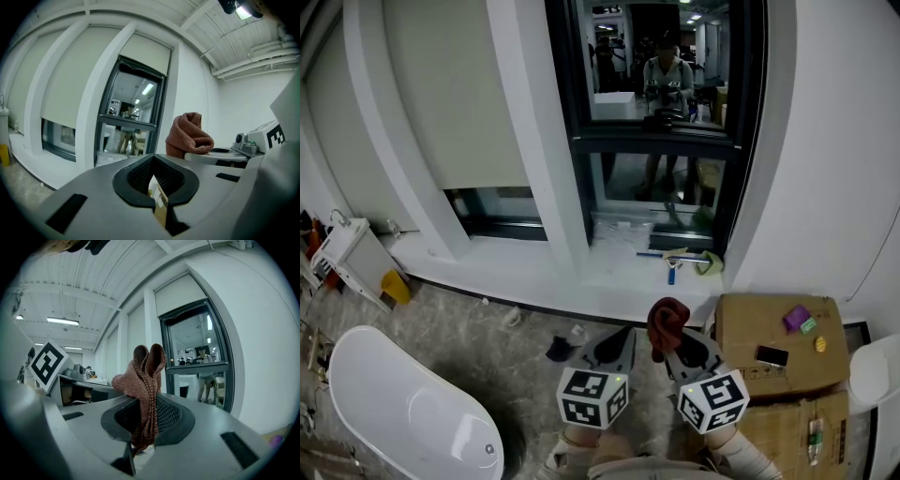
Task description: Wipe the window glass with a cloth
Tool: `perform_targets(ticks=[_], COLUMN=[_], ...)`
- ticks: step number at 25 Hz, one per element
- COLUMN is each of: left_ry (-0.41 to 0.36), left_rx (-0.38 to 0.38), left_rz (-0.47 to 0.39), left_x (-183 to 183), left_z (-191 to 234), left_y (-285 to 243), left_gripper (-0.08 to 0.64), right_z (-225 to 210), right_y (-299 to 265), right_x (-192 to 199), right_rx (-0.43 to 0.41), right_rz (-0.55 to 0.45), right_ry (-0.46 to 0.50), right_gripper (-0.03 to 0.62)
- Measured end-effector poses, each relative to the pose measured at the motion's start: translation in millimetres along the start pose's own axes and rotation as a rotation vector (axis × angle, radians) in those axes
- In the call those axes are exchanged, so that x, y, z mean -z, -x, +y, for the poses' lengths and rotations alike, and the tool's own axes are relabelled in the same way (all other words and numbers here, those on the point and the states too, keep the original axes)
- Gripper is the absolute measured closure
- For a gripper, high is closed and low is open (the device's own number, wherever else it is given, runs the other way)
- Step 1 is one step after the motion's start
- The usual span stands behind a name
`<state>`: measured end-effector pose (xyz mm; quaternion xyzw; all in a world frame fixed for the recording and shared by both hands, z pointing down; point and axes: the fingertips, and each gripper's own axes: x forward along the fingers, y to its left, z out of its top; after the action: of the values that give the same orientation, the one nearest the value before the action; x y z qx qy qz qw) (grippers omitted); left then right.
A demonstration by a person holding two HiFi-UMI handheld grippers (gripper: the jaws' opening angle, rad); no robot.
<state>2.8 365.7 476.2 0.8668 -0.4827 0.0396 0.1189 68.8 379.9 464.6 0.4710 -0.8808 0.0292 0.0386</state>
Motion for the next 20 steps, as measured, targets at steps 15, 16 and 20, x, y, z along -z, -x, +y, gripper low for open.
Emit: perform_targets(ticks=[15, 16, 20], left_ry=[0.003, -0.001, -0.015], left_rx=[-0.004, -0.001, 0.017], left_rz=[-0.014, -0.015, -0.010], left_x=[-26, -30, -49], left_z=[100, 108, 137], left_y=[-54, -60, -85], left_gripper=[0.555, 0.555, 0.555], right_z=[-4, -6, -17], right_y=[-118, -128, -165], right_x=[-13, -16, -30], right_rx=[-0.026, -0.023, -0.002], right_rz=[-0.008, -0.011, -0.024], right_ry=[0.019, 0.021, 0.020], right_gripper=[0.540, 0.540, 0.540])
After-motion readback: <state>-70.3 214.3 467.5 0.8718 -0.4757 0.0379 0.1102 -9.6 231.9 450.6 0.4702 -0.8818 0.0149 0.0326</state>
